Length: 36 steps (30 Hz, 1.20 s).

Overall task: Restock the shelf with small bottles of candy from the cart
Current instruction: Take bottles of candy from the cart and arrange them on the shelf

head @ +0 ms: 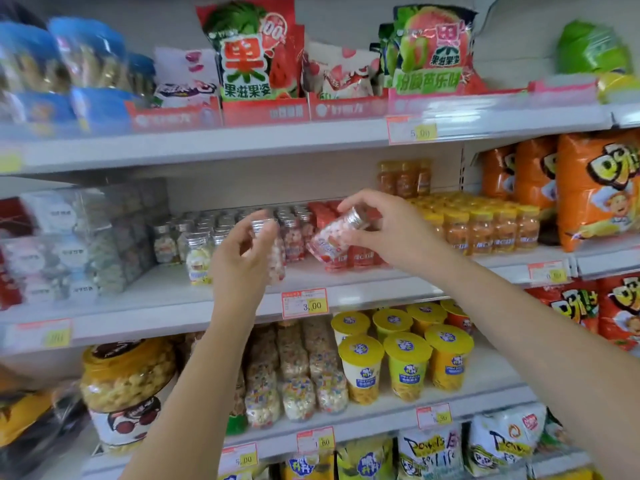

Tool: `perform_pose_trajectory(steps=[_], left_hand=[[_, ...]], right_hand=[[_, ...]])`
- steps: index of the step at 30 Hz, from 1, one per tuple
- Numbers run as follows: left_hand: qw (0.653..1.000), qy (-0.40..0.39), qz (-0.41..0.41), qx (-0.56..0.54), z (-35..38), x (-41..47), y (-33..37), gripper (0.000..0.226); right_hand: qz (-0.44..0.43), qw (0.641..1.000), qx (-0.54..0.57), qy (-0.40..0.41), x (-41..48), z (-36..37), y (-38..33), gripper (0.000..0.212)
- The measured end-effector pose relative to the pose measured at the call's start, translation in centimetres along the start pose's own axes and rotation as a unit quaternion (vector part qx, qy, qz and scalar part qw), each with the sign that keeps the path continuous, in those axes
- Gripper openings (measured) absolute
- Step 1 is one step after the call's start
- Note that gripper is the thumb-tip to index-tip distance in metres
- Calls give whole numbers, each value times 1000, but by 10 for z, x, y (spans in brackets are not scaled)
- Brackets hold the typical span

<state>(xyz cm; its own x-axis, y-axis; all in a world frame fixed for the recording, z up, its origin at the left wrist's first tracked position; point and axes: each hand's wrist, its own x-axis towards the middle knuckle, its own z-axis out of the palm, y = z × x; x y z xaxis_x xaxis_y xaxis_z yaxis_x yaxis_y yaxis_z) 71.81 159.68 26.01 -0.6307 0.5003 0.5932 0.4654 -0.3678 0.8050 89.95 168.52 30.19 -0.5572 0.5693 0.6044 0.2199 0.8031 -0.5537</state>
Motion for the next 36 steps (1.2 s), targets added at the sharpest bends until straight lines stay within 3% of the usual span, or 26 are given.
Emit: perform_pose_trajectory(steps=[6,11,17,24,30,34,36], left_hand=[[994,18,43,102,19,20,-22,36],[988,17,40,151,28,27,-35,42],[986,21,44,157,33,36,-47,48],[989,36,52,134,37,34,-53,54],[986,49,52,153,45,32,-51,45],[977,15,39,211,50,34,-54,43],[968,-7,46,246,53,36,-52,40]], right_hand=[[-56,994,-94,-1,81,28,-12,34],[-1,971,-233,-61,133,53,-8,37],[69,931,-334,-131,167,73,-4,10],[100,909,-350,-202,183,73,6,44],[109,893,-386,-205,187,81,-3,34],[89,873,-427,-218,186,86,-7,8],[81,858,-446,-241,186,84,-7,9]])
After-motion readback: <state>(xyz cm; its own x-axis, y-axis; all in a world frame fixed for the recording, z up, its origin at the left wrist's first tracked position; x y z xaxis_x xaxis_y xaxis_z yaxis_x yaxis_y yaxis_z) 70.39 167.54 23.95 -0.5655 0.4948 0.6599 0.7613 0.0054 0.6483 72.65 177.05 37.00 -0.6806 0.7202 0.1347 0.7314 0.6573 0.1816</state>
